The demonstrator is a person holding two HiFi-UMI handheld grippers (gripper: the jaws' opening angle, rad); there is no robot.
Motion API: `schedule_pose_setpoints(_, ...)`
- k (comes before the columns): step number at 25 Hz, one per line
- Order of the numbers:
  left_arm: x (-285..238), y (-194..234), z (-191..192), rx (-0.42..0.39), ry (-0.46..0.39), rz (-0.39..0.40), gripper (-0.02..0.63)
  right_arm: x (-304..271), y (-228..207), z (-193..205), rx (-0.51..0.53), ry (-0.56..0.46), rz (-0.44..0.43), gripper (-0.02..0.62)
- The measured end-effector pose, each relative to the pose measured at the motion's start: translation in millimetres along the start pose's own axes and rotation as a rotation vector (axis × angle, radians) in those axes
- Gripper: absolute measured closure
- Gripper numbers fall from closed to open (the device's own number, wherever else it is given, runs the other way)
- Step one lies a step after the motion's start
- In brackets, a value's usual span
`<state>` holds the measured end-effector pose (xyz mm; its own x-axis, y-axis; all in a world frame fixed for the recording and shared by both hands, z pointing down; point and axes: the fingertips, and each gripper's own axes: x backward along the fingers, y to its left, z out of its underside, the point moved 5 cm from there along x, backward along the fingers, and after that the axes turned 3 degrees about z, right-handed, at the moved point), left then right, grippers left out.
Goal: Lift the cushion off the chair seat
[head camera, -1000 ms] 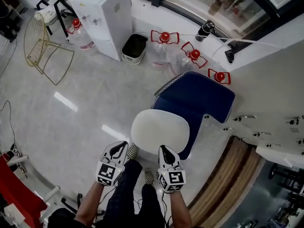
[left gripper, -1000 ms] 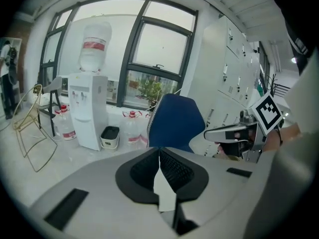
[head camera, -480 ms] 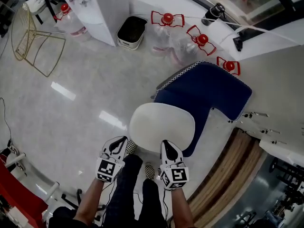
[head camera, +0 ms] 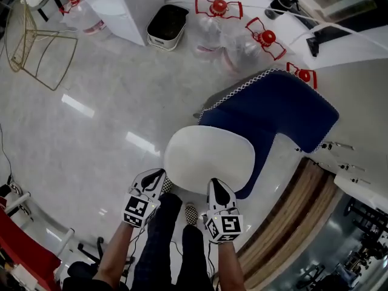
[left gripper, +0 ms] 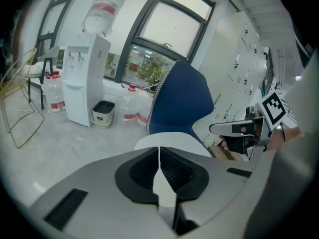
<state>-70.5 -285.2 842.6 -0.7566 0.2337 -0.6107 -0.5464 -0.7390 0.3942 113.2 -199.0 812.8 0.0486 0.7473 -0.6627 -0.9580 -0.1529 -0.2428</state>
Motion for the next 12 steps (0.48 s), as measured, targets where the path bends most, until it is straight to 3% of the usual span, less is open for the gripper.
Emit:
schedule_pose_setpoints(7,-24.6,17.0,32.2,0.11,0.097,0.04,0.58,-14.3,-3.5,4.6,0.001,0.013,0.007,0.56)
schedule_pose_setpoints(10,-36.1,22.1,48.3,0.149,0.146,0.06,0.466,-20.1,-1.3,6.4,-0.003,0.012,0.004,0.56)
schedule_pose_setpoints(12,-42.8,26.0,56.1,0.173,0.162,0.061,0.423,-23.2,-1.3,10.2,-0.005,0.018,0.005,0.56)
